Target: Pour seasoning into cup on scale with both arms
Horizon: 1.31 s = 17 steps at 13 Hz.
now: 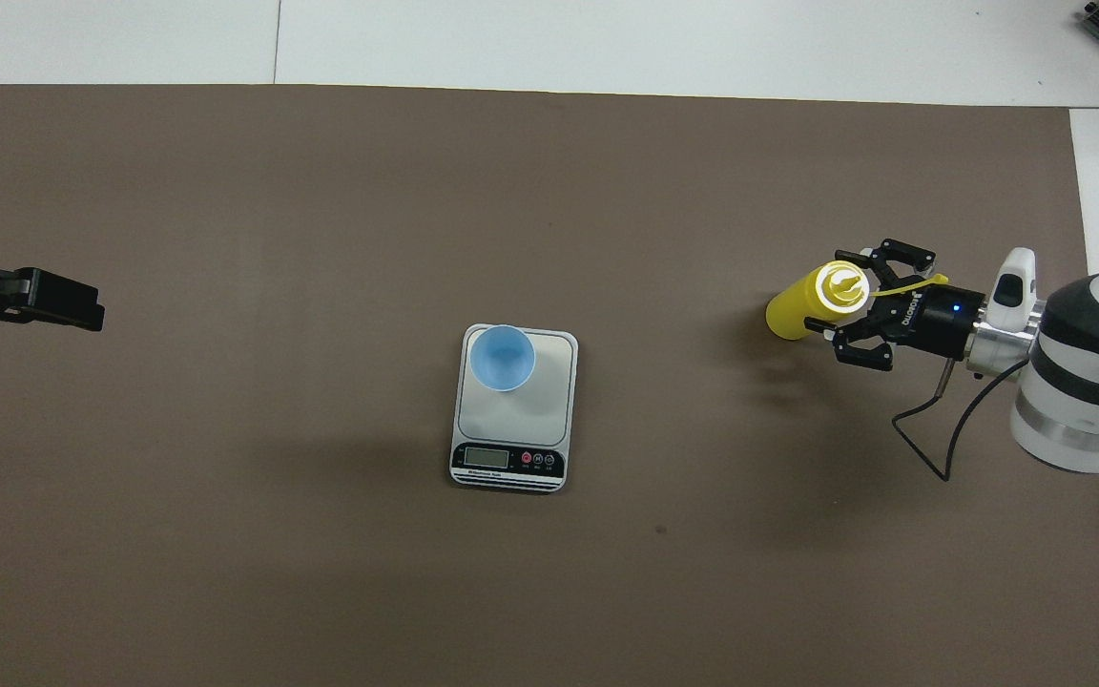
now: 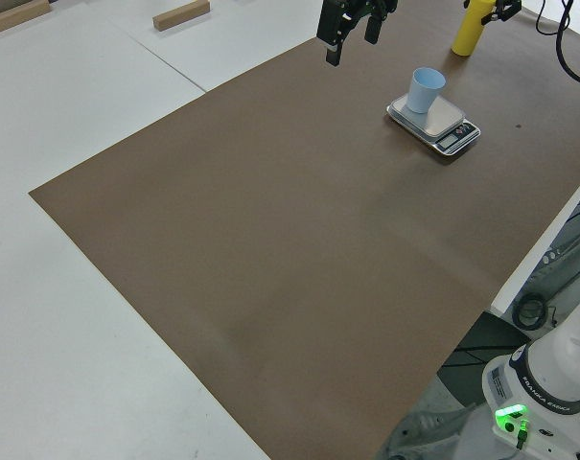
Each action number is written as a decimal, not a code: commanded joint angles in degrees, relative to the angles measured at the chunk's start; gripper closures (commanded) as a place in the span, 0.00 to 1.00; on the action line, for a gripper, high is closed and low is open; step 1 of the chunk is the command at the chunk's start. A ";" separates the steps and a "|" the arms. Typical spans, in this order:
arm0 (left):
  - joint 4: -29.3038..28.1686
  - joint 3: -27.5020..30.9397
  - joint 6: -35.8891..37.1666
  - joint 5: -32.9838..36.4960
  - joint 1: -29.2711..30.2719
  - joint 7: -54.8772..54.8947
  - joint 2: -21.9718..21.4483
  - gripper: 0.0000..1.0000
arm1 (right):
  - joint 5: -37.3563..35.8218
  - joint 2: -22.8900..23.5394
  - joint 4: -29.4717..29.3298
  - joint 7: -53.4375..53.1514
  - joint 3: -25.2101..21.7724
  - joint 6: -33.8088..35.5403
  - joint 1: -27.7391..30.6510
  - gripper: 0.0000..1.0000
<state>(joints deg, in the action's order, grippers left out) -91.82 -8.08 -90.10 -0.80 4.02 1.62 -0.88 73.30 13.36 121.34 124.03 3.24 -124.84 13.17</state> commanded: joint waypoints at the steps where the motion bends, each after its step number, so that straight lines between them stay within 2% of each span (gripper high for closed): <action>1: -1.26 -0.10 -0.17 -0.52 0.55 0.75 -1.23 0.00 | -7.87 -2.37 0.39 0.60 0.36 1.61 2.65 0.00; 5: -1.26 -0.10 -0.17 -0.52 0.63 0.84 -1.23 0.00 | -17.90 -4.12 -0.32 -0.01 0.19 1.70 3.88 0.00; 7: -1.26 -0.10 -0.17 -0.52 0.55 0.84 -1.23 0.00 | -23.34 -5.97 -0.93 -2.55 0.01 1.70 4.41 0.00; 9: -1.26 -0.10 -0.17 -0.52 0.63 0.84 -1.23 0.00 | -31.86 -7.81 -2.59 -7.46 0.01 2.05 5.55 0.00; 11: -1.26 -0.10 -0.17 -0.52 0.55 0.84 -1.23 0.00 | -36.36 -9.40 -3.92 -11.42 0.01 3.10 6.08 0.00; 13: -1.26 -0.10 -0.17 -0.52 0.63 0.84 -1.23 0.00 | -39.53 -11.85 -4.01 -17.29 0.01 3.11 5.91 0.00; 17: -1.26 -0.10 -0.17 -0.52 0.55 0.84 -1.23 0.00 | -47.43 -15.55 -4.80 -36.53 0.63 4.85 3.80 0.00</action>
<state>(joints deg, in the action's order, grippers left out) -91.82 -8.08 -90.10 -0.80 4.02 1.62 -0.88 29.88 -0.23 116.84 95.96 3.34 -121.86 17.82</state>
